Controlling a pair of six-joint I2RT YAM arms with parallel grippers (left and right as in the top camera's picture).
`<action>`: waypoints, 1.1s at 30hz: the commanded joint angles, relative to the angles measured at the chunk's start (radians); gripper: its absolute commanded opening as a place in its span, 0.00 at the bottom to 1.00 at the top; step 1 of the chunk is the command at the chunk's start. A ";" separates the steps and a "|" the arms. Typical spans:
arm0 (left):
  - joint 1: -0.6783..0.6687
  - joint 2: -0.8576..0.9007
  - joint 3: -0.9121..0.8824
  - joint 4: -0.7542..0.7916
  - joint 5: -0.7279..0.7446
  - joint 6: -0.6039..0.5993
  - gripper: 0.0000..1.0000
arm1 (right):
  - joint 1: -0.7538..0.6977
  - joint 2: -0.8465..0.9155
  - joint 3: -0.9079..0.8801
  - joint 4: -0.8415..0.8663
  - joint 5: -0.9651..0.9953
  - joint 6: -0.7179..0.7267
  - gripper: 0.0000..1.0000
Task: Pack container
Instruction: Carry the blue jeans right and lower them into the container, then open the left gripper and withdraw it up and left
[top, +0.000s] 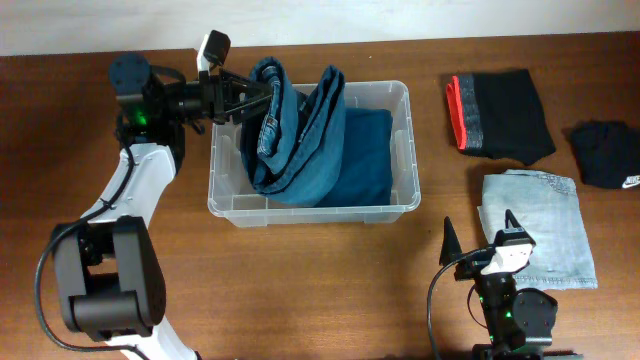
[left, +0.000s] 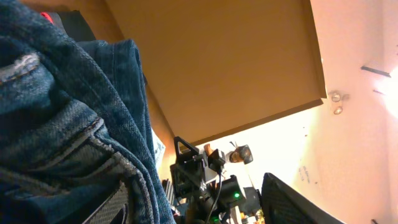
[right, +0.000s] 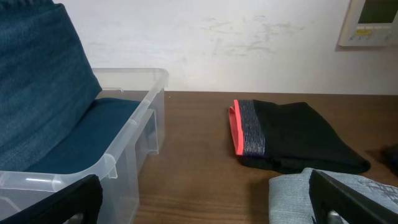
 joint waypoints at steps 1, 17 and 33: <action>0.014 -0.005 0.041 0.037 0.002 0.015 0.71 | -0.006 -0.009 -0.005 -0.005 -0.006 -0.003 0.99; 0.203 -0.005 0.072 0.055 0.002 0.005 0.99 | -0.006 -0.009 -0.005 -0.005 -0.006 -0.003 0.99; 0.266 -0.005 0.073 0.494 0.001 -0.291 0.99 | -0.006 -0.009 -0.005 -0.005 -0.006 -0.003 0.98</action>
